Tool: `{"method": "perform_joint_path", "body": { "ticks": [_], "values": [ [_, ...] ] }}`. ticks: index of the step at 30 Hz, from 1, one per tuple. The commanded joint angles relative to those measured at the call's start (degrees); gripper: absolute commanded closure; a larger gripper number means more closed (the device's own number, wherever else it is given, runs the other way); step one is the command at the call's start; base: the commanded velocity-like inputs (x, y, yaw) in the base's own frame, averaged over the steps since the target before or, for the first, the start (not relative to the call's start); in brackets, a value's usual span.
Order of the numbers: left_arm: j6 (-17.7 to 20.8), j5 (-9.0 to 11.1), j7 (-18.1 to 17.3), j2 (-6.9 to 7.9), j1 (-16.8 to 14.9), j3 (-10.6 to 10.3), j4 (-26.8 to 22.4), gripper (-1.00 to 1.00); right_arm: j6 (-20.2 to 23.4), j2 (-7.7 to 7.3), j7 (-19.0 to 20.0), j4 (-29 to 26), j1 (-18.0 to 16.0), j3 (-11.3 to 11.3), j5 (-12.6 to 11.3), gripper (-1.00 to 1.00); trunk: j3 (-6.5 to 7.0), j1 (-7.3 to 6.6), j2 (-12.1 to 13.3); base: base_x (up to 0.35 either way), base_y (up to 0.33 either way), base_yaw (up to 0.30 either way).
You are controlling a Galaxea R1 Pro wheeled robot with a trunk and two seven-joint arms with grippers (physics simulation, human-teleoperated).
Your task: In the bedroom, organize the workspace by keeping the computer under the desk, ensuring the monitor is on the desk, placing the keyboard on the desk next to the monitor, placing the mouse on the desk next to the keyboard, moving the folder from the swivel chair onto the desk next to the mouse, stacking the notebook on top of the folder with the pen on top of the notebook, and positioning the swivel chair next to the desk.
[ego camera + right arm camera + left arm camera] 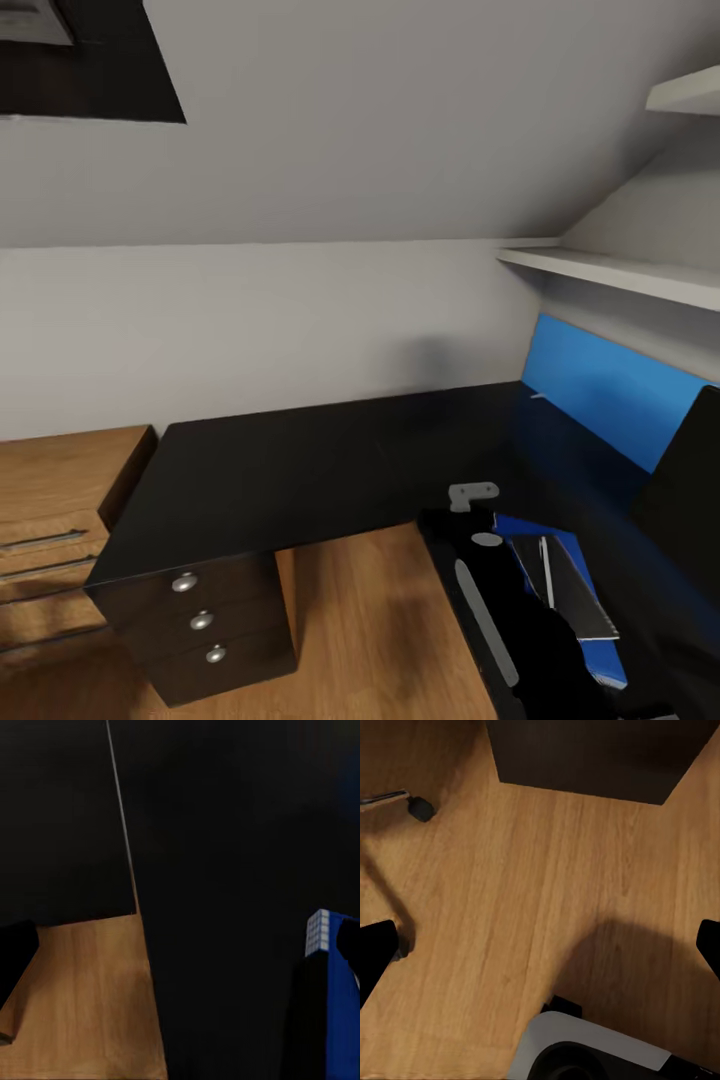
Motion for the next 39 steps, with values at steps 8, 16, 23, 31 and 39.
{"method": "perform_joint_path", "body": {
  "ticks": [8,16,23,31,39],
  "values": [
    [-0.1,0.5,-0.5,-0.07,-0.1,-0.1,0.0,-1.0,-0.8,-0.01,-0.4,1.5,0.3,3.6,-0.7,-1.0,-0.07,-0.02,-0.1,-0.278,0.003,0.169],
    [-0.1,0.5,-0.6,-0.2,-0.1,-0.1,0.0,-1.0,-4.1,-0.07,-0.4,4.4,0.3,8.2,-0.7,-1.0,-0.07,-0.02,-0.1,-0.319,0.108,0.028],
    [-0.1,0.5,-0.6,-0.31,-0.1,-0.1,0.0,-1.0,-8.9,-0.14,-0.3,7.9,0.3,9.3,-0.5,-1.0,-0.07,-0.02,-0.1,-0.309,0.178,0.004],
    [-0.1,0.4,-0.6,-1.2,-0.1,-0.1,0.0,-1.0,-12.8,-0.13,-0.1,11.2,0.3,9.6,-0.4,-1.0,-0.07,-0.02,-0.1,-0.304,0.052,0.001],
    [-0.2,0.5,-0.7,-1.37,-0.1,-0.2,0.0,-1.0,-14.5,-0.05,-0.1,12.8,0.3,11.8,-0.7,-1.0,-0.07,-0.02,-0.1,-0.17,0.007,0.0]
  ]
}}
